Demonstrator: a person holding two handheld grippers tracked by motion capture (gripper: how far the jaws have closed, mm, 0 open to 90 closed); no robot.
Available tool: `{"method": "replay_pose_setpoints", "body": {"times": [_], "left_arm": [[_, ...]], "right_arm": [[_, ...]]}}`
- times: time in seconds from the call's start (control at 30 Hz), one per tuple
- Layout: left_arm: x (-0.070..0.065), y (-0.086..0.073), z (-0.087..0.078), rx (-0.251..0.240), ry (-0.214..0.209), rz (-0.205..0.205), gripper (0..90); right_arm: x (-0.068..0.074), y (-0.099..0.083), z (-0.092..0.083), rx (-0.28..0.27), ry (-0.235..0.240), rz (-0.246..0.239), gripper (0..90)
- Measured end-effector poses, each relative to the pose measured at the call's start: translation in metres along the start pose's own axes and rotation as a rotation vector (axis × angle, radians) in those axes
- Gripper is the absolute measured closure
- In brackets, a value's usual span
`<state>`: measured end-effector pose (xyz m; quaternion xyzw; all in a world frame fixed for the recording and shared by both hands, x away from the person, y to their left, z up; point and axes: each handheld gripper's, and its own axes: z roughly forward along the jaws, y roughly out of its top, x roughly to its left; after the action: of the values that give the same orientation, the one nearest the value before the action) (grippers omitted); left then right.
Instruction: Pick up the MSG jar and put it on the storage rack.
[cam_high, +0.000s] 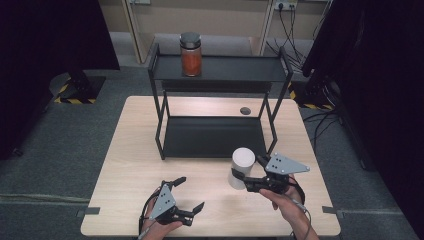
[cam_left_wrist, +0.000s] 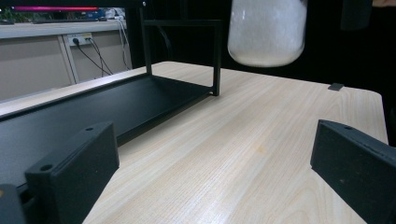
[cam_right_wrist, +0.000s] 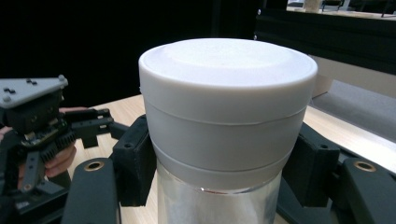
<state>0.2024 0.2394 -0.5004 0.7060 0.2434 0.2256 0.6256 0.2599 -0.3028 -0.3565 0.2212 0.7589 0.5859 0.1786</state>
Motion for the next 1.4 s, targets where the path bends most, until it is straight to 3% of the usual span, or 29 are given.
{"method": "replay_pose_setpoints", "body": {"times": [0.17, 0.5, 0.9, 1.4], "left_arm": [[0.0, 0.0, 0.0, 0.001, -0.002, -0.002, 0.4], [0.0, 0.0, 0.0, 0.0, -0.002, -0.004, 0.4], [0.0, -0.001, 0.0, 0.001, -0.003, -0.006, 0.5], [0.0, -0.001, 0.001, 0.005, -0.004, -0.007, 0.5]], "right_arm": [[-0.009, 0.014, 0.002, -0.005, 0.027, 0.012, 35.5], [-0.018, 0.05, 0.005, -0.008, 0.036, -0.015, 35.5], [-0.023, 0.082, 0.013, -0.007, 0.061, -0.005, 35.5], [-0.029, 0.127, 0.014, -0.02, 0.033, -0.031, 35.5]]}}
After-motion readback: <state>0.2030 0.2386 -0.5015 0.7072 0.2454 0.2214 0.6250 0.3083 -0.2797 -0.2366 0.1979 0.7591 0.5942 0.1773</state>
